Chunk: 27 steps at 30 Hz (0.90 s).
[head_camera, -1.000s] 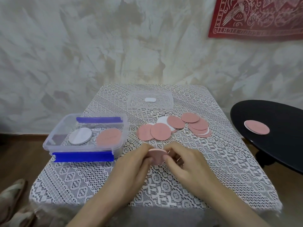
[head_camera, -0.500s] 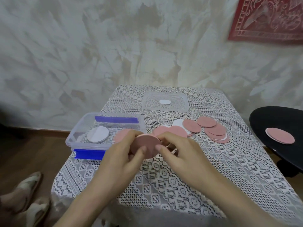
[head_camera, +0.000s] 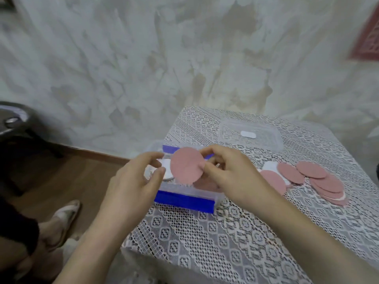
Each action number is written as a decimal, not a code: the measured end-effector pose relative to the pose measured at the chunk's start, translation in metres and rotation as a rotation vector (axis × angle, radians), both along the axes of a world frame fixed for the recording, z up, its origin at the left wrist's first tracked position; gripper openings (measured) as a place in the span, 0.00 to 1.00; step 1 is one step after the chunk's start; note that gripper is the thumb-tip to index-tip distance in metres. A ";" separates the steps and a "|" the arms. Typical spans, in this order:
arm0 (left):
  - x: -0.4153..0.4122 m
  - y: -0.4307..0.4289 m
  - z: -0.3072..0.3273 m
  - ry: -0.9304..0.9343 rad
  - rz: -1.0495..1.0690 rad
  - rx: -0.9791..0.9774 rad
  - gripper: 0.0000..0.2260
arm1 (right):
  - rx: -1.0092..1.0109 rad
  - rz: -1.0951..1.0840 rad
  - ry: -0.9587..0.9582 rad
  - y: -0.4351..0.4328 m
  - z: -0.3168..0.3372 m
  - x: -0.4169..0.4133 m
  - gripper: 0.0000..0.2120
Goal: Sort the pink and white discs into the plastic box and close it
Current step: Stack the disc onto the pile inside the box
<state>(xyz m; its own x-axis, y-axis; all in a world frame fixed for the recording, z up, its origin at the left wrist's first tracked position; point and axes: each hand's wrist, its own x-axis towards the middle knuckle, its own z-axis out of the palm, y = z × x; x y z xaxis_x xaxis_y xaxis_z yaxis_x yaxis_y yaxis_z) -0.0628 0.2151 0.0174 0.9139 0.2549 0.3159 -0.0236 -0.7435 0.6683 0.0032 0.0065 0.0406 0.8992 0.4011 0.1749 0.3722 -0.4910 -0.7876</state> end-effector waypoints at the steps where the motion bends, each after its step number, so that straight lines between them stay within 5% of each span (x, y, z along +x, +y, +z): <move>1: 0.000 0.006 0.000 0.010 0.062 0.082 0.13 | 0.001 -0.006 0.014 0.007 0.001 0.006 0.04; 9: 0.004 0.020 -0.013 0.128 0.093 0.092 0.25 | -0.259 0.005 -0.009 0.058 -0.007 0.038 0.03; 15: 0.006 0.021 -0.016 0.127 0.083 0.067 0.24 | -0.528 0.009 -0.163 0.076 -0.019 0.048 0.13; 23: 0.005 0.023 -0.017 0.108 0.067 0.053 0.25 | -0.706 0.085 -0.212 0.079 -0.024 0.055 0.08; 27: 0.006 0.024 -0.016 0.110 0.057 0.038 0.26 | -0.749 0.161 -0.171 0.078 -0.020 0.053 0.19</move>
<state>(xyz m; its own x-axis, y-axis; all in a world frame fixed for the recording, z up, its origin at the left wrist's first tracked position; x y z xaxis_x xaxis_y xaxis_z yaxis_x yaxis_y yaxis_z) -0.0570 0.2389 0.0009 0.9278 0.2975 0.2252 0.0913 -0.7663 0.6360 0.0559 0.0848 0.0210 0.8047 0.5903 -0.0628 0.5705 -0.7983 -0.1930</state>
